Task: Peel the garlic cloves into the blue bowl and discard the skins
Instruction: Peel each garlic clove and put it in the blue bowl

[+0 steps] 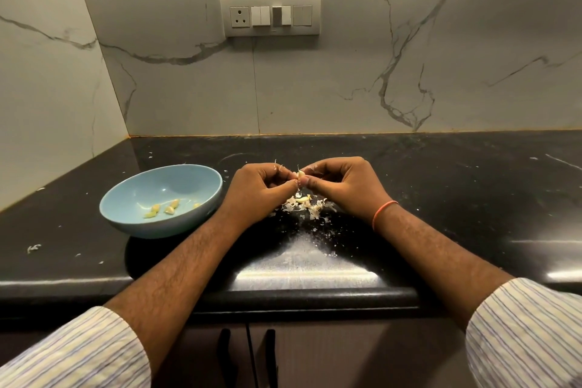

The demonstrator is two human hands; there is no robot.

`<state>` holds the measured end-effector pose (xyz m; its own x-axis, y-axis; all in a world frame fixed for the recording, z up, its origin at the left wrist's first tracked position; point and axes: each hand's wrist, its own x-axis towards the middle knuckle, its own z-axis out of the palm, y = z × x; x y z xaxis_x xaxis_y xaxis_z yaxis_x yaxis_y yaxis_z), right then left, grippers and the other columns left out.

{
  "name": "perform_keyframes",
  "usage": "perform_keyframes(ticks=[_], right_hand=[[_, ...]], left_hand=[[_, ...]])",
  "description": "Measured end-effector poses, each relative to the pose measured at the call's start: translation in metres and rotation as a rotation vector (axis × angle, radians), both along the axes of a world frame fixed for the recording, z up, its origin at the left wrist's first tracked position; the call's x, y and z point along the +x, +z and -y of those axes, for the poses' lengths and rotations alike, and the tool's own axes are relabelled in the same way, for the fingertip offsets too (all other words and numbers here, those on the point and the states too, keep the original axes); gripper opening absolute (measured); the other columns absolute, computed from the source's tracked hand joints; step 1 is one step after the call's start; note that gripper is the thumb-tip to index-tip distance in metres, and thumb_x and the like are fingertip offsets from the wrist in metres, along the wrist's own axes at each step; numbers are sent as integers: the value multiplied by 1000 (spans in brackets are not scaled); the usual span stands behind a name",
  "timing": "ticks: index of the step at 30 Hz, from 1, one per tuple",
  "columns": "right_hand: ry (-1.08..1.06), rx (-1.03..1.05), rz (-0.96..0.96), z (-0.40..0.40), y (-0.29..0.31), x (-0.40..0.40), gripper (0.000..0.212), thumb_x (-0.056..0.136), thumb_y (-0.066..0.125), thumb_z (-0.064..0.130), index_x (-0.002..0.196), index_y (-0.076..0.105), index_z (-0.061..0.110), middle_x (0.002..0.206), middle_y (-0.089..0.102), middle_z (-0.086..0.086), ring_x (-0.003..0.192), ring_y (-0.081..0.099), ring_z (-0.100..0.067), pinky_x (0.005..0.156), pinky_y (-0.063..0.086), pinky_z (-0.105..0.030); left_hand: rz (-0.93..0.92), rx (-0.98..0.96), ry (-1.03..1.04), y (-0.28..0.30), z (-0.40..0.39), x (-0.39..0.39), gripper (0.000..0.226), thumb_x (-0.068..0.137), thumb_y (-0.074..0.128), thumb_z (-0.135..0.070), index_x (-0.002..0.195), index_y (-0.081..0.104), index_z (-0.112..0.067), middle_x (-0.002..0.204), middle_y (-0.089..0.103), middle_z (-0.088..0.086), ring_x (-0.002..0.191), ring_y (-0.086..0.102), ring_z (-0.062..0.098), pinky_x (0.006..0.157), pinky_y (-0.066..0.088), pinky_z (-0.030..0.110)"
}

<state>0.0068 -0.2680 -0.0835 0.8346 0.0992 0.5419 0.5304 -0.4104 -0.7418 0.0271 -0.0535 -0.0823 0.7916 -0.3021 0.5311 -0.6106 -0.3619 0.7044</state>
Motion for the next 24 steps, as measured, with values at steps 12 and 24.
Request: perform_keyframes(ticks=[12,24], right_hand=[[-48,-133,32,-1,1,-3,17,92,81,27,106,83,18,84,80,7,76,77,-6,76,65,-33],[42,42,-107,-1,2,-2,22,87,86,21,108,82,14,91,82,0,85,79,-15,83,64,-36]], left_hand=[[23,-27,-21,0,-2,-2,14,91,82,-34,104,80,-30,83,79,-6,70,75,23,73,67,45],[-51,-21,-53,1,1,3,6,100,71,-21,98,69,-26,92,73,0,81,75,36,73,66,55]])
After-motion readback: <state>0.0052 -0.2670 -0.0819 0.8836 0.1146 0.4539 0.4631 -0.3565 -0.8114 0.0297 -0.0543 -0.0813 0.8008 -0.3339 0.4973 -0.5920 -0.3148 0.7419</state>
